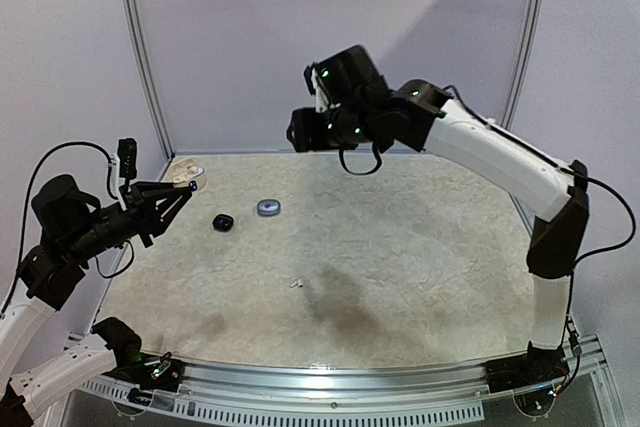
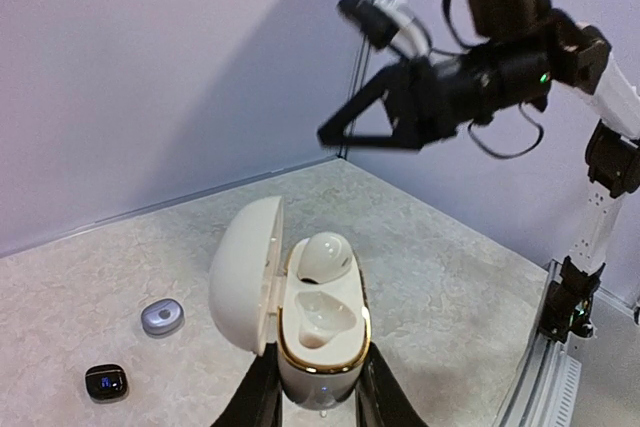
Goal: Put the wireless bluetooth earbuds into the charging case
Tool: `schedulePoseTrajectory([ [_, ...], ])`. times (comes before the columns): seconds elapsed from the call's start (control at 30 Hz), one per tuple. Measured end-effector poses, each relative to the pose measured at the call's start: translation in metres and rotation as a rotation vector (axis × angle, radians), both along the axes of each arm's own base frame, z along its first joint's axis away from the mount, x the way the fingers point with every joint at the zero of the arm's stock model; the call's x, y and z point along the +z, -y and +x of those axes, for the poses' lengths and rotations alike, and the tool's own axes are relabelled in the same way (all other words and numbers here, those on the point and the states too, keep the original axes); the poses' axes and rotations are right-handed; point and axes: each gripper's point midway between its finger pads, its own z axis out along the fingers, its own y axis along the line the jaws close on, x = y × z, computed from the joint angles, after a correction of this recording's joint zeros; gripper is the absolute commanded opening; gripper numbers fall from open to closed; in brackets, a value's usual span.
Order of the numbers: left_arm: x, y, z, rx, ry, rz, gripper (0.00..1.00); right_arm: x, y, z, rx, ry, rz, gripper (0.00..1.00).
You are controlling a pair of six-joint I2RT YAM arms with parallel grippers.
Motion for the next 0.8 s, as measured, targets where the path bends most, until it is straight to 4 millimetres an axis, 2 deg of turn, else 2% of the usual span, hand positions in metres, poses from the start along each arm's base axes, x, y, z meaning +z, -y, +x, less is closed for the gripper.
schedulePoseTrajectory([
  [0.03,-0.001,-0.001,0.0,0.004,-0.001,0.003,0.0,-0.026,0.0,0.002,-0.019,-0.056,-0.041,0.57],
  [0.13,-0.005,-0.002,0.002,0.013,-0.008,0.011,0.0,-0.12,-0.006,-0.003,-0.052,-0.238,-0.193,0.59],
  [0.2,-0.006,-0.002,0.002,0.015,-0.008,0.014,0.0,-0.17,-0.007,-0.011,-0.057,-0.33,-0.28,0.61],
  [0.27,-0.005,-0.002,0.002,0.016,-0.007,0.015,0.0,-0.213,-0.007,-0.02,-0.053,-0.404,-0.352,0.62],
  [0.33,-0.006,-0.002,0.002,0.016,-0.007,0.015,0.0,-0.243,-0.009,-0.026,-0.036,-0.443,-0.4,0.62],
  [0.43,-0.009,-0.002,0.003,0.015,-0.012,0.02,0.0,-0.275,-0.013,-0.032,0.0,-0.472,-0.453,0.61],
  [0.57,-0.011,-0.001,0.002,0.011,-0.014,0.023,0.0,-0.305,-0.02,-0.029,0.029,-0.474,-0.491,0.59],
  [0.63,-0.011,-0.001,0.002,0.011,-0.013,0.024,0.0,-0.316,-0.021,-0.031,0.045,-0.47,-0.516,0.59],
  [0.8,-0.011,-0.001,0.003,0.011,-0.012,0.024,0.0,-0.316,-0.029,-0.039,0.092,-0.445,-0.534,0.58],
])
